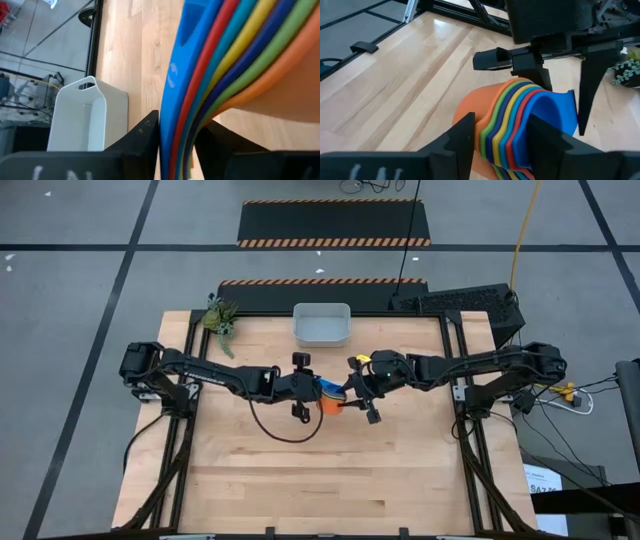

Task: Nest measuring cups in basket
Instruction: Put the stack of measuring cups into the gray bin

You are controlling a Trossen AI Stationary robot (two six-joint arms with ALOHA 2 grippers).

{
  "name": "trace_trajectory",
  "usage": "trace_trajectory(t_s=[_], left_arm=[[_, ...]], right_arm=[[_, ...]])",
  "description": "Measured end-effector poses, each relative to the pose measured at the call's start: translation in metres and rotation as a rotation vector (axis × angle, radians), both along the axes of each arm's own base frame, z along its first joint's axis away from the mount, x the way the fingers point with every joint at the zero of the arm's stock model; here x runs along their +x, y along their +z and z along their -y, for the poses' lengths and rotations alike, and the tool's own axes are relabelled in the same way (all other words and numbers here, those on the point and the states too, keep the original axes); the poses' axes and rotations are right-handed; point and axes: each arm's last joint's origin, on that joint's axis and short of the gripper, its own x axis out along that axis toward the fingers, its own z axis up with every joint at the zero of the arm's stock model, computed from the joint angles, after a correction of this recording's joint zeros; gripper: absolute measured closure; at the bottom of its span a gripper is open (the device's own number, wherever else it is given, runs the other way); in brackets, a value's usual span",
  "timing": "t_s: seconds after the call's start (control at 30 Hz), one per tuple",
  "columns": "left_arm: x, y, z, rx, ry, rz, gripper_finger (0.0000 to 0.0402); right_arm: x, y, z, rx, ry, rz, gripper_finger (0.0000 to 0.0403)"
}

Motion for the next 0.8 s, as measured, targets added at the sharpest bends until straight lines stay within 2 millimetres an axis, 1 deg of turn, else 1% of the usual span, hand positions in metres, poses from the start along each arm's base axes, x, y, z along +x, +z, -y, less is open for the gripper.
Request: trace_trajectory(t_s=[0.1,0.17,0.4,0.57,0.67,0.8], left_arm=[[0.0006,0.0007,0.0004,-0.014,0.01,0.017,0.0267],[0.0006,0.0008,0.0007,-0.02,0.008,0.018,0.0263],[0.0005,-0.0002,0.0019,-0.055,-0.03,0.007,0.0272],[-0.0007,-0.0012,0.002,-0.076,-0.018,-0.004,0.0272],[-0.0021,-0.0019,0.0019,-0.098,0.002,-0.012,0.0259],[-0.0033,-0.0031,0.002,-0.123,0.027,-0.016,0.0227]], right_arm=[[-0.0007,-0.0014,0.0003,0.002,-0.012,-0.018,0.0269],[-0.0013,-0.0028,0.0007,0.01,-0.023,-0.033,0.0275],[-0.002,-0.0041,0.0001,0.043,-0.026,-0.054,0.0281],[-0.0022,-0.0043,0.0,0.051,-0.028,-0.059,0.0281],[-0.003,-0.0058,0.0,0.051,-0.03,-0.076,0.0281],[-0.0039,-0.0074,0.0002,0.05,-0.035,-0.093,0.0281]])
